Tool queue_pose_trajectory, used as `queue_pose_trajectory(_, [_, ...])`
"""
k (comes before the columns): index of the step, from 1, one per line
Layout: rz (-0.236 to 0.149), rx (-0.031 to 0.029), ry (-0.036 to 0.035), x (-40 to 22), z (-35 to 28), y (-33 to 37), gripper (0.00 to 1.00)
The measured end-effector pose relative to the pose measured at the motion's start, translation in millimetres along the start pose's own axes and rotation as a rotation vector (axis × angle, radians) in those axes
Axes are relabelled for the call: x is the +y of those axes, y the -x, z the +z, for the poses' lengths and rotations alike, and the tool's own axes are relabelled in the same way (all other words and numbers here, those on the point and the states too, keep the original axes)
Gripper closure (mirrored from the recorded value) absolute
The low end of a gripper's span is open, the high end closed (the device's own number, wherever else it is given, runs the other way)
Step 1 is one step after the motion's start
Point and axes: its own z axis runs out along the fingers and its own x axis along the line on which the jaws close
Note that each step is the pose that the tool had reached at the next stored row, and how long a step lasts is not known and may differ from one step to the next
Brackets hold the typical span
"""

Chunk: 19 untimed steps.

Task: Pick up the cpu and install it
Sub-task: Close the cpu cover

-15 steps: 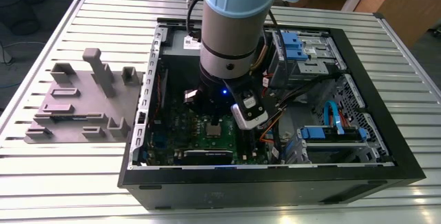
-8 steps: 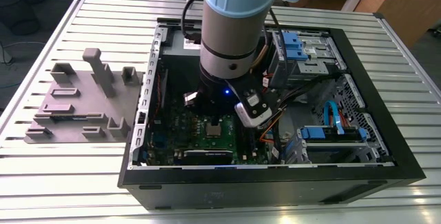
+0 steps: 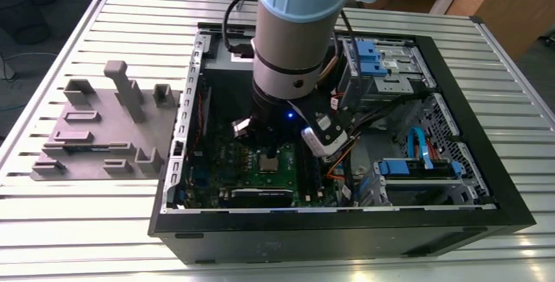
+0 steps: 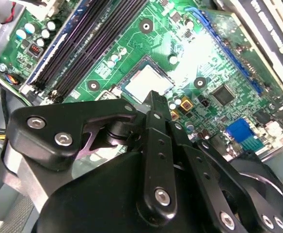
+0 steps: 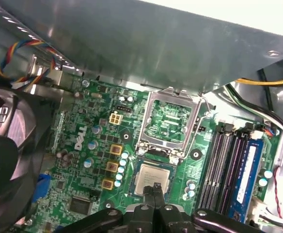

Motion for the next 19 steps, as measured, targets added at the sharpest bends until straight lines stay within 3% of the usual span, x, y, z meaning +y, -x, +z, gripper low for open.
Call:
queue_pose_trajectory(7, [-0.004, 0.0002, -0.0002, 2.5, 0.0, 7.9, 0.90])
queue_pose_trajectory(11, [-0.011, 0.0003, -0.0004, 3.5, 0.0, 9.1, 0.90])
queue_pose_trajectory(13, [-0.028, 0.0001, 0.0013, 3.5, 0.0, 9.1, 0.90])
queue_pose_trajectory(19, [-0.125, 0.0024, -0.0007, 3.5, 0.0, 9.2, 0.90])
